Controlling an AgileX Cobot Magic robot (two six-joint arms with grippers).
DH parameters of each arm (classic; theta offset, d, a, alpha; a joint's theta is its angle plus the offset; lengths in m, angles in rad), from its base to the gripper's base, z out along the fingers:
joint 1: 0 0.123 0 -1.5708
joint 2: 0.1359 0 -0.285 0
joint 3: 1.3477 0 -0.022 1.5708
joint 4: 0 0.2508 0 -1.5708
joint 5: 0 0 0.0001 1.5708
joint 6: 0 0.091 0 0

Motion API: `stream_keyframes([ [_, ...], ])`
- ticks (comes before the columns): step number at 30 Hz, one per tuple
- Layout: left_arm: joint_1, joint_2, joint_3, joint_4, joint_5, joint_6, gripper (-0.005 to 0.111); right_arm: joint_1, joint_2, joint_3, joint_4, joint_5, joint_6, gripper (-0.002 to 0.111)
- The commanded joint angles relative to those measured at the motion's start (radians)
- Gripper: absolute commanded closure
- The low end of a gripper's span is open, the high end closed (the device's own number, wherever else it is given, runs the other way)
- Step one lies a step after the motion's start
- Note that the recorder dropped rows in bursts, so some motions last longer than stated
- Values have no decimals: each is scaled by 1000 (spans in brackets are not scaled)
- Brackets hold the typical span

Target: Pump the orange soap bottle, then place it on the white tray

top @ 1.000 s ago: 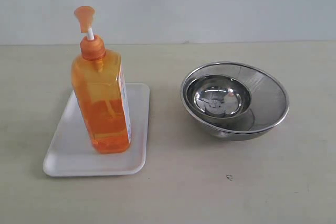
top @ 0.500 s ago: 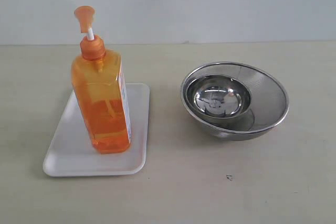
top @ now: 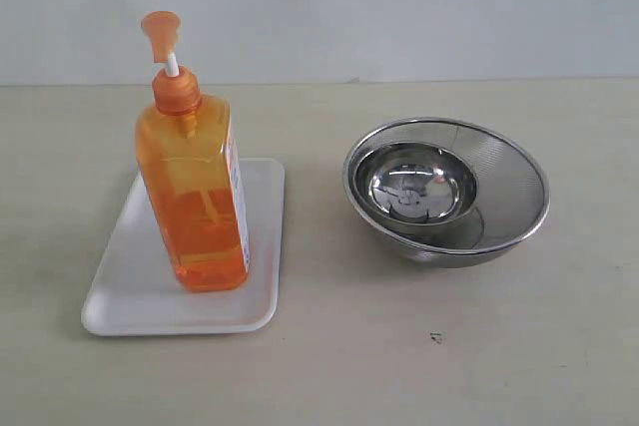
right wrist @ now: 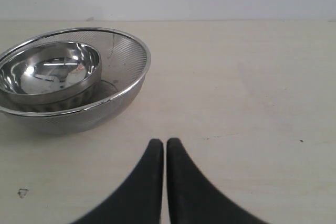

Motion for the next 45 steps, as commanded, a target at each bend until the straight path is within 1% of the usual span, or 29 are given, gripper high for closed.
stream_keyframes([
  [1, -6, -3, 4, -19, 80, 3, 102, -3, -5, 0, -1, -5, -7, 109],
  [4, -6, -3, 4, -19, 141, 8, 102, -3, -5, 0, -1, -5, -7, 109],
  [6, -29, -3, 6, -16, 178, 42, 102, -3, -5, 0, -1, -5, -7, 109],
  [7, -64, -3, 6, -6, 192, 55, 102, -3, -5, 0, -1, -5, -7, 109],
  [9, -107, -3, 6, -2, 194, 55, 102, -3, -5, 0, -1, -5, -7, 109],
  [11, -131, -3, 8, -2, 191, 76, 102, -3, -5, 0, -1, -5, -7, 109],
  [17, -128, -3, 15, -2, 178, 87, 102, -3, -5, 0, -1, -5, -7, 109],
  [20, -128, -3, 17, -76, 180, 54, 102, -3, -5, 0, -1, -5, -7, 109],
  [22, -128, -3, 29, -88, 185, 34, 102, -3, -5, 0, -1, -5, -7, 109],
  [25, -128, -3, 29, -29, 150, 36, 102, -3, -5, 0, -1, -5, -7, 109],
  [29, -128, -3, 29, 78, 148, 36, 102, -3, -5, 0, -1, -5, -7, 109],
  [31, -128, -3, 29, 104, 146, 36, 102, -3, -5, 0, -1, -5, -7, 109],
  [45, -128, -3, 29, 113, 144, 51, 102, -3, -5, 0, -1, -5, -7, 109],
])
